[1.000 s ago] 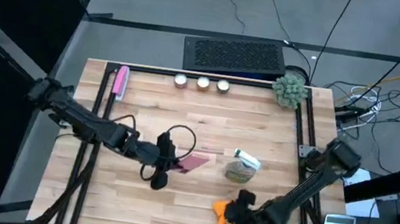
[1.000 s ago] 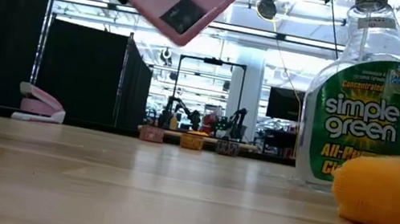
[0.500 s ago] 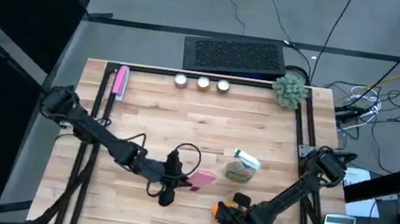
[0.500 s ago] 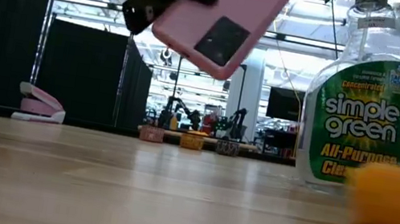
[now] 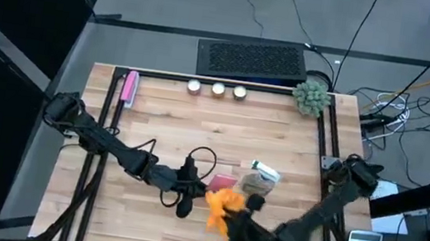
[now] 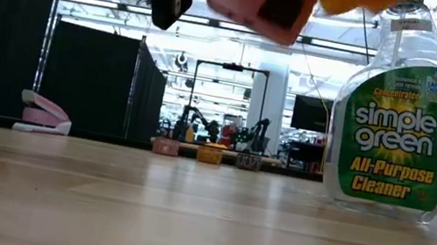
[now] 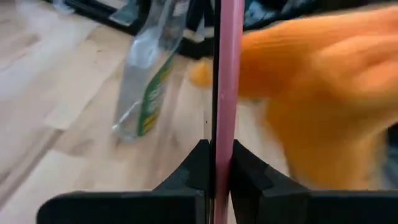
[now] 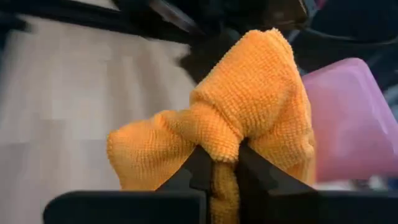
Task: Apply microfiber cloth
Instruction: Wipe the back side of the cellphone using the orange microfiber cloth
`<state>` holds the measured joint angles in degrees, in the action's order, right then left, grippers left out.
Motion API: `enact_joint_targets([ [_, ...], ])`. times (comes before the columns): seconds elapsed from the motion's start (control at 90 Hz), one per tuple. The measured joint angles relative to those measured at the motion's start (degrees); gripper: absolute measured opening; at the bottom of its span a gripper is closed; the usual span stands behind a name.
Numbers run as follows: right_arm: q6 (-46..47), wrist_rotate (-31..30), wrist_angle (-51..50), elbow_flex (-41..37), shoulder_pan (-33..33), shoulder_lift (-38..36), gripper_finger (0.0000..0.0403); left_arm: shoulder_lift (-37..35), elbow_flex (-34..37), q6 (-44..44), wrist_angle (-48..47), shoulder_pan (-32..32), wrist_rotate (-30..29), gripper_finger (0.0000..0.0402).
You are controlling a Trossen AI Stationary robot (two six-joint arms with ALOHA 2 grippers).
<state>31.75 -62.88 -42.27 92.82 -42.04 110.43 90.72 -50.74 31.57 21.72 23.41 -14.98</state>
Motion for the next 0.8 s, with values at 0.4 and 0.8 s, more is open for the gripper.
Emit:
enact_joint_targets([
  [0.4,-14.27,-3.42,0.81,0.31,5.23,-3.93,0.0019,-0.04,0.0,-0.29,3.88,1.18,1.26,0.0016],
  [0.8,-11.79,-5.56,-7.49,0.24,2.01,-2.74,0.0019,0.02,0.02,-1.89,5.43,0.64,3.58,0.0016],
])
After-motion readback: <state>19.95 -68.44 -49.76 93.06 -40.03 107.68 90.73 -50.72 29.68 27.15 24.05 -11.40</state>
